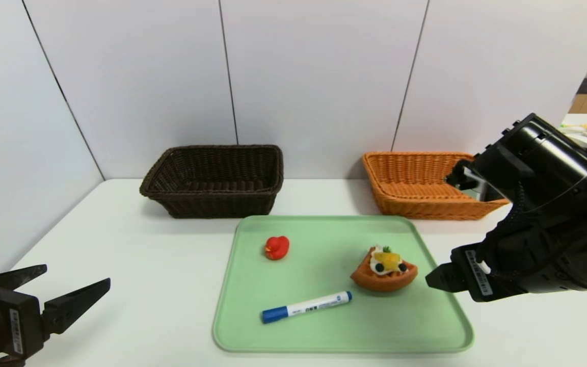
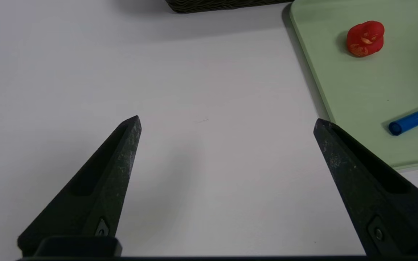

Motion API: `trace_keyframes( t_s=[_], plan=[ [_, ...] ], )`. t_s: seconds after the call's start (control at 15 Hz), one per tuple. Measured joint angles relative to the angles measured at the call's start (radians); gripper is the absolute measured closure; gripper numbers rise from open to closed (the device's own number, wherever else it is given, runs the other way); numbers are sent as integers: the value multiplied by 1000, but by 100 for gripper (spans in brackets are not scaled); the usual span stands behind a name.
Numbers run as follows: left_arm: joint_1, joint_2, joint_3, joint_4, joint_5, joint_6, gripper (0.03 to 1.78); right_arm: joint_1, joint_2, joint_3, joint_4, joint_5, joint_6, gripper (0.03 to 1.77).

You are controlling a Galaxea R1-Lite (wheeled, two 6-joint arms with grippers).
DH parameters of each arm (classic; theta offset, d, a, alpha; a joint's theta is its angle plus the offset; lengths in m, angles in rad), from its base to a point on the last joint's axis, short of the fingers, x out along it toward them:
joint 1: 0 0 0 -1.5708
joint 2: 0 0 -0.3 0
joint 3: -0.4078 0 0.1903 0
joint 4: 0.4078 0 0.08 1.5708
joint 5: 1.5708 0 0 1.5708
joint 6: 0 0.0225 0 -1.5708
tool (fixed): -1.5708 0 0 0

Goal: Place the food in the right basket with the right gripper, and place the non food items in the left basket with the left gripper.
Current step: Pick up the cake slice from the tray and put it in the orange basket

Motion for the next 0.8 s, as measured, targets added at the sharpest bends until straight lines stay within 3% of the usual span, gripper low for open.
trace_keyframes(
  t_s=[0.27, 0.53, 0.8],
  plan=[
    [0, -4, 0, 1, 0, 0, 12, 9, 31, -8, -32, 28, -10, 10],
    [0, -6, 0, 1, 0, 0, 12, 10, 41, 3, -133, 48, -108, 10],
    [0, -8, 8, 0, 16, 0, 12, 10, 78, -13, -129, 59, -109, 10]
  ],
)
